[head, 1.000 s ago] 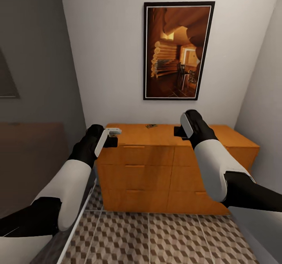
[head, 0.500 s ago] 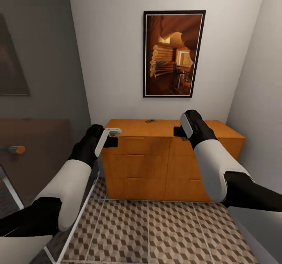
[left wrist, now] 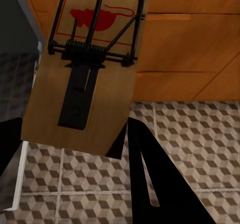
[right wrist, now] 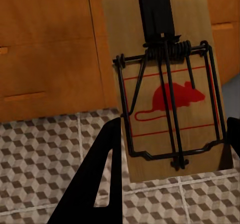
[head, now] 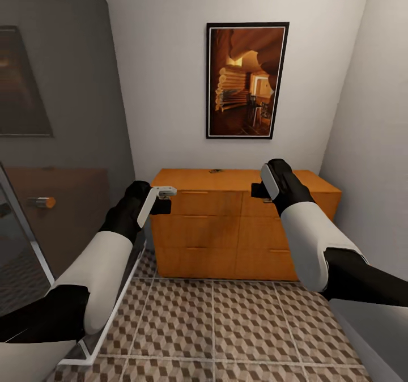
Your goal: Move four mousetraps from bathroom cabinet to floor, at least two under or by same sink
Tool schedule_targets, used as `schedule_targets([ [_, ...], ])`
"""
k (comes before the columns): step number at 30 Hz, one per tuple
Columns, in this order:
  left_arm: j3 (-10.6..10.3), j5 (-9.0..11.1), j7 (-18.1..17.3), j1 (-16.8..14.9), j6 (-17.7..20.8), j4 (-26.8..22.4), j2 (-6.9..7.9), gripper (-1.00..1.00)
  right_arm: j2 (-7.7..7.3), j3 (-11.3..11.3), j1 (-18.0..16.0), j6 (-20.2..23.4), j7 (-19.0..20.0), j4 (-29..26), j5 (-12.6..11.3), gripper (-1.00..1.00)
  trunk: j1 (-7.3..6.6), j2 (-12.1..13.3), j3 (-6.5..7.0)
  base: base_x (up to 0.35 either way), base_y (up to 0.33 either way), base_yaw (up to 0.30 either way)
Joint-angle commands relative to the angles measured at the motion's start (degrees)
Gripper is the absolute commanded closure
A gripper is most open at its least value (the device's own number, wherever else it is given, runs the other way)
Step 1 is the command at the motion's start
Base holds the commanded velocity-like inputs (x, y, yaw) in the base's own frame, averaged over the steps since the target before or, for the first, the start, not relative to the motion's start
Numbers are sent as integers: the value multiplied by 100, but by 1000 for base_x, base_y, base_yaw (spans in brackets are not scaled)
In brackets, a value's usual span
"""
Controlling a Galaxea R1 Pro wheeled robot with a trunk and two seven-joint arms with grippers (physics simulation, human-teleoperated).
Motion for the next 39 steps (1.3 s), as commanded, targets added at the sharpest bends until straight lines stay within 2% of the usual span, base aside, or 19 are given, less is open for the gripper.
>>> schedule_targets([
  [1,4,15,19,-4,21,-4,-2,100,12,-26,-4,8,-37,-6,-48,100,-1,-4,-7,-33,-6,0],
  [7,10,18,21,-4,21,-6,6,100,12,-25,-7,8,-37,-6,-35,100,-1,-4,-7,-194,-2,0],
  [23,13,26,14,-4,21,20,-1,100,4,-25,-10,8,-37,-3,-45,100,-1,-4,-7,-337,58,0],
  [26,13,31,9,-4,-3,141,-1,100,0,-27,72,8,-32,3,-41,100,-1,-4,-7,-344,75,0],
  [29,12,29,-5,-4,-35,492,-1,100,-14,-31,393,-46,5,17,-41,100,-1,-4,-7,-344,79,0],
  [32,12,28,-18,-4,-96,918,-1,100,-56,-28,770,-383,55,22,-32,100,-1,-4,-7,-345,83,0],
  [34,12,34,-22,-4,-318,1337,-1,100,-108,-23,1066,-622,79,25,-29,100,-1,-4,-7,-345,84,0],
  [36,13,75,-20,-4,-766,1853,-1,100,-153,-19,1355,-840,102,29,-29,100,-1,-4,-7,-345,85,0],
  [37,13,115,-18,-4,-1149,2258,-1,100,-178,-16,1559,-986,127,34,-26,100,-1,-4,-7,-345,87,0],
  [38,13,138,-17,-4,-1348,2477,-1,100,-192,-14,1672,-1062,142,45,-22,100,-1,-4,-7,-345,88,0],
  [39,13,184,-15,-4,-1745,2937,-1,100,-232,-11,1917,-1236,182,98,-3,100,-1,-4,-7,-345,89,0],
])
